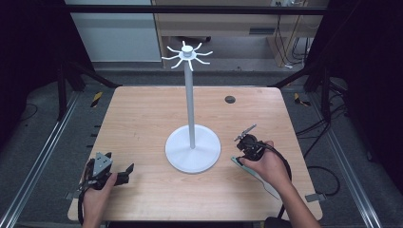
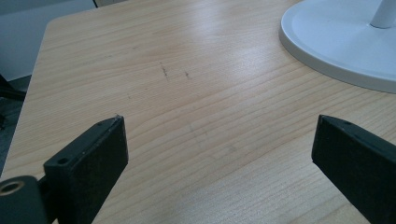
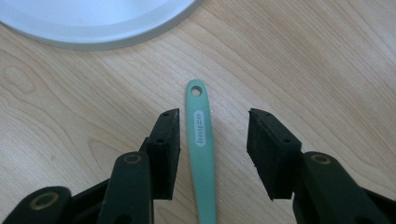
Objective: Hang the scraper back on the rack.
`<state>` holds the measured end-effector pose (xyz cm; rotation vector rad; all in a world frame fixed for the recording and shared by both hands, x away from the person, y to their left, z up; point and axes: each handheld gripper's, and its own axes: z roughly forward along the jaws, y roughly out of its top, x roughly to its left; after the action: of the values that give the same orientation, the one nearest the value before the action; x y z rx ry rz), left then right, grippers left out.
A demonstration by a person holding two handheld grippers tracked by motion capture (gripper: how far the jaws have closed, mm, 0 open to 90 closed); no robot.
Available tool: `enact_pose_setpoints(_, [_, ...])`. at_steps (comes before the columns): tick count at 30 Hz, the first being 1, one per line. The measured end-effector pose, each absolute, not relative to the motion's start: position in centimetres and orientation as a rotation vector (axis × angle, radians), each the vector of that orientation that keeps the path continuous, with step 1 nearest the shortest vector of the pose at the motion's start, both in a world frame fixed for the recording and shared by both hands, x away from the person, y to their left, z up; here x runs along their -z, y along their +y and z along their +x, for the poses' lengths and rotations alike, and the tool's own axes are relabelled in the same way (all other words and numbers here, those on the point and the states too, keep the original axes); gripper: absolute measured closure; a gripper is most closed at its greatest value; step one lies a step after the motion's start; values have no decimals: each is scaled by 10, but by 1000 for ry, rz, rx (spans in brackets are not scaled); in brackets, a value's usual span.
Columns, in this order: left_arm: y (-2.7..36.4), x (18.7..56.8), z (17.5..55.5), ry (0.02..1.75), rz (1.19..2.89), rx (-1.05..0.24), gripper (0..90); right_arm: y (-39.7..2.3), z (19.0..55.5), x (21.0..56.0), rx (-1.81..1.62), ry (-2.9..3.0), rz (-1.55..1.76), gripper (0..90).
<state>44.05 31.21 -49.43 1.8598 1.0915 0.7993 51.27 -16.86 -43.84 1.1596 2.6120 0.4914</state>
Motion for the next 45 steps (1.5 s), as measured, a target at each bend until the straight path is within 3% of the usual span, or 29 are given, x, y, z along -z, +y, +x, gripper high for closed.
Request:
enact_pose_setpoints(9, [313, 494, 440, 1095, 1853, -798, 33, -167, 518, 443, -482, 2626, 1156, 536])
enact_pose_setpoints(45, [311, 493, 439, 1078, 1859, -803, 37, -161, 526, 463, -378, 2729, 1162, 662])
